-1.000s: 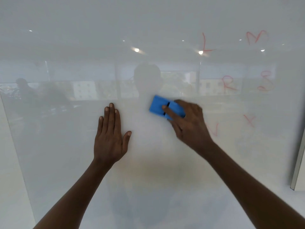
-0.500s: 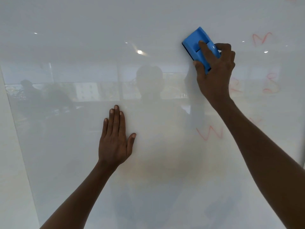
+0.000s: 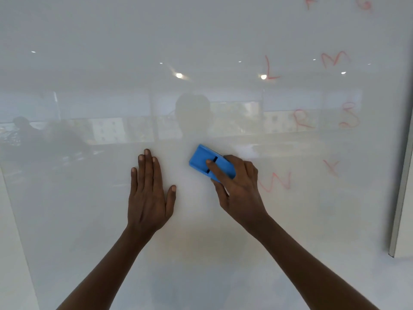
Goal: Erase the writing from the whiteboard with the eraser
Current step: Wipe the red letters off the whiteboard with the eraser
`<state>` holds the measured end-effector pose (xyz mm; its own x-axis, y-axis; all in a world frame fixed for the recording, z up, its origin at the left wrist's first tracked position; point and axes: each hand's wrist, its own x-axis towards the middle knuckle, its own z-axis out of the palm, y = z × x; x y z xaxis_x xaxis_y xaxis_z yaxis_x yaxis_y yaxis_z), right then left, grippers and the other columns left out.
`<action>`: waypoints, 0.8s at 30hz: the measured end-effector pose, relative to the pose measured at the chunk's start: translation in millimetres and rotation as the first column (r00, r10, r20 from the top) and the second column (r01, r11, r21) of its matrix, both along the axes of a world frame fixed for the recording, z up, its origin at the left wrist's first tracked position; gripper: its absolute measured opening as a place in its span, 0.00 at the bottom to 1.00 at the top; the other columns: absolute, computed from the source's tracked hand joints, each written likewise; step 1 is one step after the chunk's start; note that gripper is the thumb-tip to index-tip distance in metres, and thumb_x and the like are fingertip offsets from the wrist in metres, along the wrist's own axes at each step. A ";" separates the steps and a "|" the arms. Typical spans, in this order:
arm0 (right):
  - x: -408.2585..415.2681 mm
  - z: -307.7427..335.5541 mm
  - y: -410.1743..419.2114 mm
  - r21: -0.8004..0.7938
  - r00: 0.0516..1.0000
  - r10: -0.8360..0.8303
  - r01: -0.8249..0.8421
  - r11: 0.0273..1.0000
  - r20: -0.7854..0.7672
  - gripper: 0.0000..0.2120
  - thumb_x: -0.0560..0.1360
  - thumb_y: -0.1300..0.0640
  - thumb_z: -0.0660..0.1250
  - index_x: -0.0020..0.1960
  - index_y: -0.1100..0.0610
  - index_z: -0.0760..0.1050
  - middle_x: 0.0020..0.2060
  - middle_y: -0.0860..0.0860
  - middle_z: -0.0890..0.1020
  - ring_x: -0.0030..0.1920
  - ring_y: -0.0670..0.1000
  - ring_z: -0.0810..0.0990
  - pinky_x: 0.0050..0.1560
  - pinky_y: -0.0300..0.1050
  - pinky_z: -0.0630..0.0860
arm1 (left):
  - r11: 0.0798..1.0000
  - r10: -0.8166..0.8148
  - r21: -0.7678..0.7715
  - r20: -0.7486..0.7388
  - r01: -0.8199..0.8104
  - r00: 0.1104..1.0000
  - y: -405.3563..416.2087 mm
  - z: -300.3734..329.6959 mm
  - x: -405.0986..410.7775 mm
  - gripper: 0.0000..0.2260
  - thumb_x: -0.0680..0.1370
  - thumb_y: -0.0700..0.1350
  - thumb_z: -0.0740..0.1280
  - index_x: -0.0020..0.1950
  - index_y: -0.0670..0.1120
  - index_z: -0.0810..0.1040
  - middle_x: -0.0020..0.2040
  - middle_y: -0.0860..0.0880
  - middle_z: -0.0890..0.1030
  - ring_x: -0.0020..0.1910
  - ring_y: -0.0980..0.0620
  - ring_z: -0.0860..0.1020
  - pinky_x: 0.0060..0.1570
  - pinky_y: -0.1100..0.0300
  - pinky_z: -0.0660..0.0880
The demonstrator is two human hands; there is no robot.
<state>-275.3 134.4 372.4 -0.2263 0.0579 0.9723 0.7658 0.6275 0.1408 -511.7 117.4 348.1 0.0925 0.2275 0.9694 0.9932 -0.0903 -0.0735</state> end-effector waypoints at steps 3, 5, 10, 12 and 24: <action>15.9 6.4 3.3 0.012 1.000 -0.025 0.025 1.000 0.015 0.19 0.79 0.56 0.65 0.69 0.52 0.74 0.60 0.60 0.75 0.55 0.60 0.74 0.61 0.53 0.68 | 1.000 -0.023 0.011 0.015 0.023 1.000 1.6 16.7 15.6 0.35 0.83 0.52 0.55 0.83 0.35 0.49 0.84 0.38 0.47 0.85 0.44 0.44 0.83 0.50 0.43; 29.5 16.2 6.3 0.023 0.999 -0.031 0.031 0.999 -0.008 0.19 0.79 0.55 0.65 0.69 0.52 0.74 0.60 0.60 0.75 0.54 0.60 0.74 0.61 0.53 0.67 | 0.999 -0.040 0.009 0.005 0.040 0.999 5.6 35.6 28.5 0.34 0.84 0.53 0.55 0.83 0.34 0.50 0.84 0.38 0.47 0.85 0.44 0.44 0.83 0.50 0.43; 73.7 53.9 16.5 0.040 0.996 -0.055 0.058 0.998 -0.063 0.21 0.78 0.55 0.67 0.70 0.52 0.73 0.60 0.60 0.75 0.52 0.59 0.73 0.57 0.53 0.68 | 0.997 -0.059 0.039 -0.048 0.061 0.997 16.3 88.1 68.0 0.35 0.85 0.56 0.54 0.83 0.34 0.51 0.84 0.37 0.49 0.84 0.43 0.45 0.83 0.52 0.43; 87.7 66.4 19.1 0.039 0.996 -0.067 0.070 0.997 -0.066 0.21 0.78 0.55 0.67 0.71 0.52 0.72 0.60 0.59 0.74 0.52 0.58 0.72 0.56 0.53 0.68 | 0.995 -0.082 0.051 -0.067 0.085 0.994 21.1 105.1 85.4 0.34 0.86 0.56 0.54 0.83 0.34 0.51 0.84 0.37 0.49 0.84 0.43 0.45 0.83 0.52 0.43; 149.0 124.3 35.4 0.024 0.961 -0.093 0.102 0.994 -0.259 0.22 0.79 0.54 0.66 0.72 0.52 0.71 0.61 0.62 0.72 0.57 0.60 0.71 0.60 0.50 0.67 | 0.998 -0.011 0.054 -0.134 0.019 0.991 29.9 115.1 95.7 0.35 0.86 0.57 0.54 0.84 0.36 0.50 0.85 0.38 0.49 0.85 0.42 0.47 0.84 0.49 0.47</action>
